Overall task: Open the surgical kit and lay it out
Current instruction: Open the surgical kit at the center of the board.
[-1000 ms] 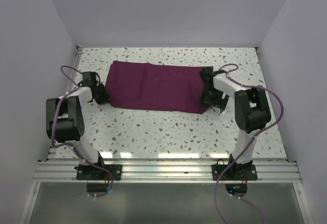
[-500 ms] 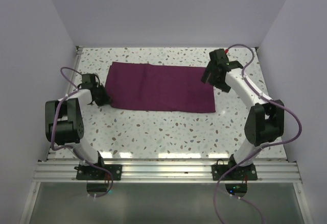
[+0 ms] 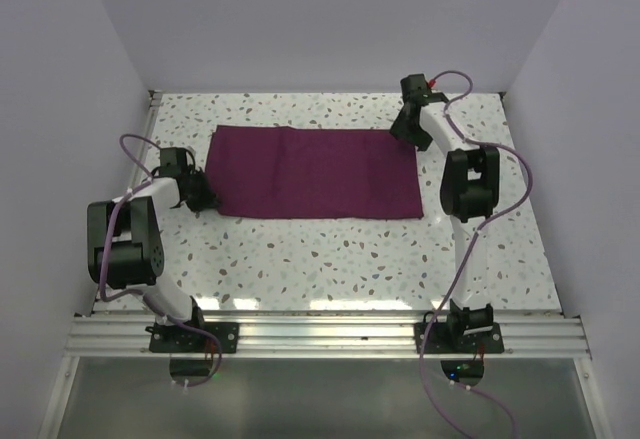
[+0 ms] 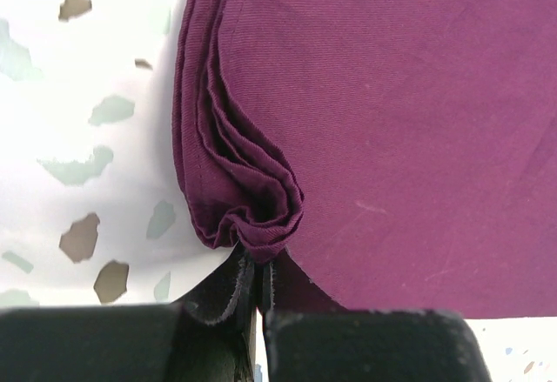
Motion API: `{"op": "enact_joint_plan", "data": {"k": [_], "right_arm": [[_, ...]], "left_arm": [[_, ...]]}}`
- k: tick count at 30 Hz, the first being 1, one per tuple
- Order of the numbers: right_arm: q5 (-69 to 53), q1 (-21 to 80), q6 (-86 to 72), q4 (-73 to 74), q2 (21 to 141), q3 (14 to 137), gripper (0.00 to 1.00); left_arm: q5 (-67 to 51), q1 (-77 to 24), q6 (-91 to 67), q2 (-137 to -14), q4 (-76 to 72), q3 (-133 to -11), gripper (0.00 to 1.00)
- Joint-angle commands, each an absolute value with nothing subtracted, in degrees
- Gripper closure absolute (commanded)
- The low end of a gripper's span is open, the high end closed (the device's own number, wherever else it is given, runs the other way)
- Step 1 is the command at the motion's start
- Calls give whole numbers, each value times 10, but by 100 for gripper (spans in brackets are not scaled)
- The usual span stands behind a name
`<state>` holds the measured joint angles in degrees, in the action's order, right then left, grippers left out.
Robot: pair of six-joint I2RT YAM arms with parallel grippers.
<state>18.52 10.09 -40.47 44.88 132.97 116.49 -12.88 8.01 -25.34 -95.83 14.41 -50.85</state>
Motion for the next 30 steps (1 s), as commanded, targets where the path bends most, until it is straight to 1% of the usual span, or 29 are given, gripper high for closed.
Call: {"op": "enact_joint_plan", "data": {"k": [1,4,10,16,19,22,23,25,26,27,29,30], "right_arm": [[199,86,-413,460,1361,1262,30],[194,82,-409,454,1400,1315,30],[173,78,-407,410,1448,1342,30],[174,76,-405,403,1484,1355,36],[178,73,-402,396,1489,1346,45],[173,67,-402,388,1490,1329,62],[171,66,-403,386,1489,1324,73],[165,62,-402,386,1487,1320,81],[164,61,-402,383,1485,1316,88],[162,58,-401,382,1484,1314,91],[157,57,-398,384,1484,1312,100],[156,55,-399,385,1483,1311,100]], "left_arm": [[-133,81,-232,-935,203,-493,100],[-127,81,-230,-924,211,-491,100],[-115,80,-229,-918,225,-490,100],[-105,79,-232,-920,231,-492,100],[-101,78,-234,-918,236,-496,100],[-95,78,-234,-916,238,-496,100],[-93,79,-235,-916,238,-496,100],[-92,78,-236,-916,236,-494,98],[-92,77,-238,-919,236,-495,98],[-94,77,-240,-921,236,-497,98],[-96,76,-242,-925,235,-498,98],[-94,75,-242,-925,236,-500,98]]}}
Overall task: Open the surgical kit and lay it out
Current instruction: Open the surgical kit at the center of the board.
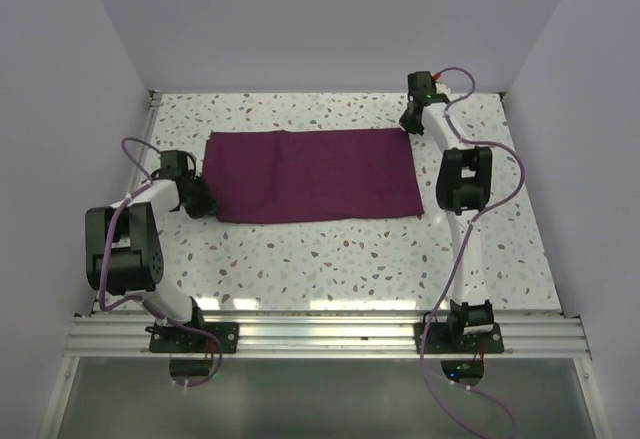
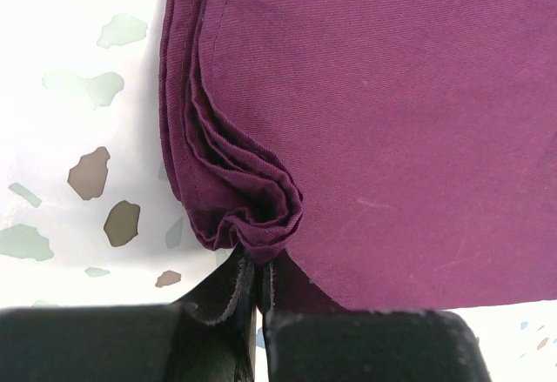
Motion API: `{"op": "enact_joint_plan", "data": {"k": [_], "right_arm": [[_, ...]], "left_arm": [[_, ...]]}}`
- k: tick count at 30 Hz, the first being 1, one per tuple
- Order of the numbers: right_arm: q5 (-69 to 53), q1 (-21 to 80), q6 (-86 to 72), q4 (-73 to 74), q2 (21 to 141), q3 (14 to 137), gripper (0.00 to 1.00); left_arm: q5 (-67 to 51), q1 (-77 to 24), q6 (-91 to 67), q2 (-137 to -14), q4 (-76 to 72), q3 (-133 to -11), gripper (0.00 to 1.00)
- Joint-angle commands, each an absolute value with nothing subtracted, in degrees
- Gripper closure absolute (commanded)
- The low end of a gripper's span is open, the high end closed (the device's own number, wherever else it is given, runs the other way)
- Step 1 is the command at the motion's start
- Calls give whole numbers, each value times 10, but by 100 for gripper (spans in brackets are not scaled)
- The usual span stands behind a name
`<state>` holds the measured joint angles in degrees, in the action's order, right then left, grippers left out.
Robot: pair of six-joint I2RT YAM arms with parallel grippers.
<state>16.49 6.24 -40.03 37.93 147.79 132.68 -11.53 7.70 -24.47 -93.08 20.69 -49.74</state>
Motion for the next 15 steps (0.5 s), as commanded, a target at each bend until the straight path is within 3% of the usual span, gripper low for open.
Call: {"op": "enact_joint_plan", "data": {"k": [1,8,10,12,13,15], "right_arm": [[151,55,-398,383,1484,1310,100],[130,54,-390,369,1473,1291,100],[126,55,-381,349,1450,1273,100],[112,56,-379,302,1426,1227,100],[106,56,-377,288,1413,1213,100],[86,57,-374,265,1382,1187,100]], "left_arm": [[-94,72,-243,-927,234,-501,98],[-90,69,-242,-927,234,-504,98],[-90,69,-240,-926,234,-504,91],[-90,68,-237,-921,234,-503,53],[-89,68,-237,-917,233,-500,1],[-78,68,-239,-904,229,-498,0]]}}
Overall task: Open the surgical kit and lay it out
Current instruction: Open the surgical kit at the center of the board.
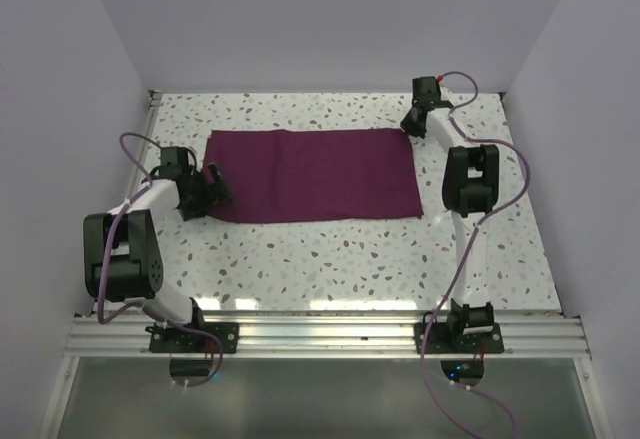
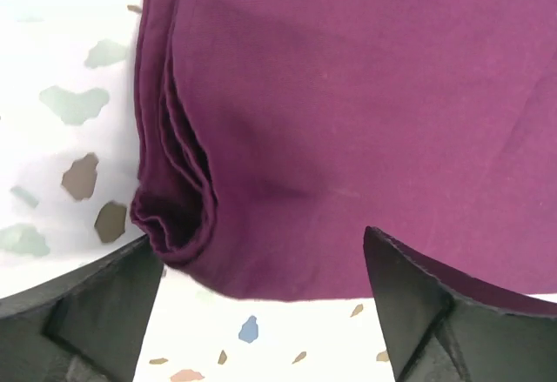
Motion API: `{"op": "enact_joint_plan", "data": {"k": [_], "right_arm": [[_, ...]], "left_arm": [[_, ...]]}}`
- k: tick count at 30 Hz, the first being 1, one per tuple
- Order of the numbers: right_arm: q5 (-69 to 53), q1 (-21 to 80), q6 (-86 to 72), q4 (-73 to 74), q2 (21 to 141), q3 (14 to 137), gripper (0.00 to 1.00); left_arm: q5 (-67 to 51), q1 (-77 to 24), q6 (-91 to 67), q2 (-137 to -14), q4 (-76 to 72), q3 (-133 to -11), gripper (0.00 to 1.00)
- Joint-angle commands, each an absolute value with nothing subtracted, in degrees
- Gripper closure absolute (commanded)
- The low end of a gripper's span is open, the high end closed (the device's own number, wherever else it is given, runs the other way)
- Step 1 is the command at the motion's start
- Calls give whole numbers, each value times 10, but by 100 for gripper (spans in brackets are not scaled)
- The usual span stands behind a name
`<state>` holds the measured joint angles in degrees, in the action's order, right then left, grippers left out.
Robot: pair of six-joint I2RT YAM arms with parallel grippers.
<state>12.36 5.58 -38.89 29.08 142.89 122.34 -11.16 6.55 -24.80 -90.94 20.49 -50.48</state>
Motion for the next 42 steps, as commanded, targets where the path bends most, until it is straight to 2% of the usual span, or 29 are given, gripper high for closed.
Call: {"op": "enact_joint_plan", "data": {"k": [1,13,20,28,32,33,36,38,42], "right_arm": [[82,57,-374,259,1371,1179,100],[66,96,-349,226,1164,1043,100],[77,118,-340,254,1093,989,100],[39,221,-355,297,988,837,100],[11,330,-370,395,885,731,100],[14,379,-394,421,817,706,100],[10,444,-454,542,681,617,100],[2,454,-474,644,616,566,100],[48,455,-500,780,489,539,100]], "left_arm": [[-75,68,-240,-897,227,-498,0],[-58,69,-239,-864,272,-583,0],[-54,69,-237,-833,294,-604,0],[-53,70,-241,-775,314,-607,0],[-53,71,-249,-759,316,-611,0],[-54,71,-251,-756,316,-612,0],[-59,71,-261,-750,314,-619,0],[-59,71,-268,-748,312,-624,0],[-59,71,-280,-747,305,-626,0]]}}
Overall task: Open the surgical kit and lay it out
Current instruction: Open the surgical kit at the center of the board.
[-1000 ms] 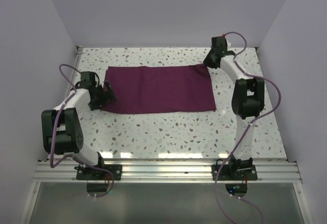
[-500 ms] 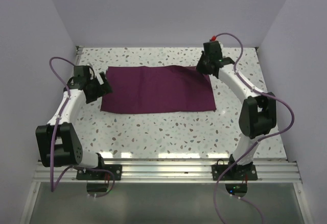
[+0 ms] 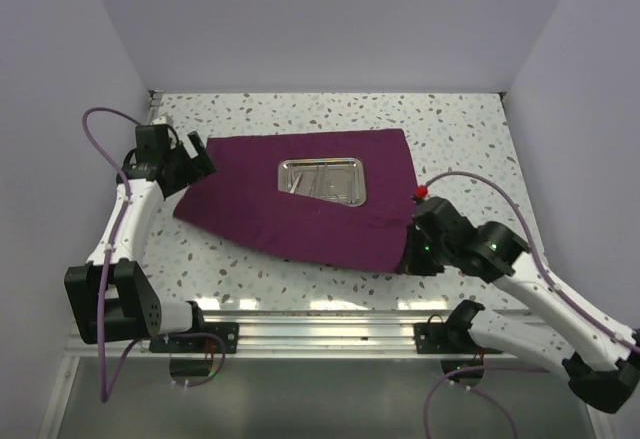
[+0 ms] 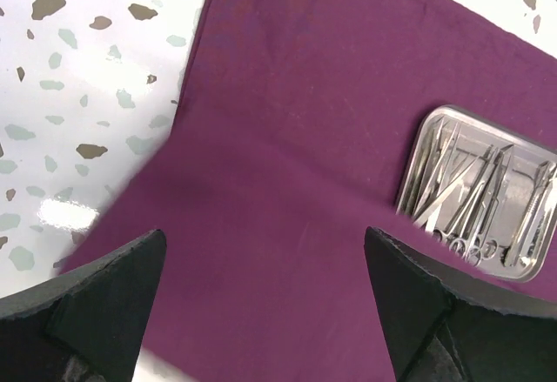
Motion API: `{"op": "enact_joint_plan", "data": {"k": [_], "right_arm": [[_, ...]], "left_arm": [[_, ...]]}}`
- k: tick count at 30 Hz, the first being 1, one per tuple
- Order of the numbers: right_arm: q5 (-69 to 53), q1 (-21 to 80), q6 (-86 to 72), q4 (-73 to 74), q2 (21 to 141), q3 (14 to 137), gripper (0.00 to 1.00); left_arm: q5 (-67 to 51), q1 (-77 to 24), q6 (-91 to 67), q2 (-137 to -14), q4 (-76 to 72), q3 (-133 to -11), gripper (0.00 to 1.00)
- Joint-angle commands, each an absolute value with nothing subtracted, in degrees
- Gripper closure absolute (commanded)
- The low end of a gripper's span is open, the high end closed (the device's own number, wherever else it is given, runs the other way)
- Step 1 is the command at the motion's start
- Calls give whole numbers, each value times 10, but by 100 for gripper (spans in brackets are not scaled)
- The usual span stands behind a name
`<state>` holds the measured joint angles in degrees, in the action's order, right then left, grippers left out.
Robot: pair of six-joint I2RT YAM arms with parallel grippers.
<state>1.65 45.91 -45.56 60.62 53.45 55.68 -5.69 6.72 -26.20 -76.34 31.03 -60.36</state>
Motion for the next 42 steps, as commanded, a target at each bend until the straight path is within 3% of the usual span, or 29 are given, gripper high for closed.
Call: {"op": "enact_joint_plan", "data": {"k": [1,9,10,12,14,16,18,19,25,30,35,42], "right_arm": [[57,454,-502,800,463,528,100],[23,455,-507,848,424,487,100],[14,456,-505,851,431,487,80],[13,457,-498,868,460,497,57],[36,456,-495,875,476,542,48],[61,455,-494,868,501,611,20],[101,455,-482,835,538,655,4],[115,455,-476,819,554,687,2],[210,431,-414,652,741,802,1],[136,271,-366,521,867,845,2],[151,144,-335,519,1039,958,2],[120,83,-304,519,1223,1121,2]], "left_arm": [[-60,71,-284,-747,302,-625,0],[-56,71,-301,-749,309,-619,0],[-55,71,-301,-746,310,-619,0],[-53,70,-301,-744,311,-617,0],[-48,71,-300,-744,310,-617,0],[-42,71,-299,-752,303,-615,0],[-40,71,-294,-766,295,-616,0],[-35,71,-293,-790,290,-620,0],[-22,72,-275,-916,263,-684,0],[-32,76,-270,-1040,257,-759,4],[-51,76,-264,-1128,271,-850,10],[-60,76,-265,-1220,272,-910,21]]}}
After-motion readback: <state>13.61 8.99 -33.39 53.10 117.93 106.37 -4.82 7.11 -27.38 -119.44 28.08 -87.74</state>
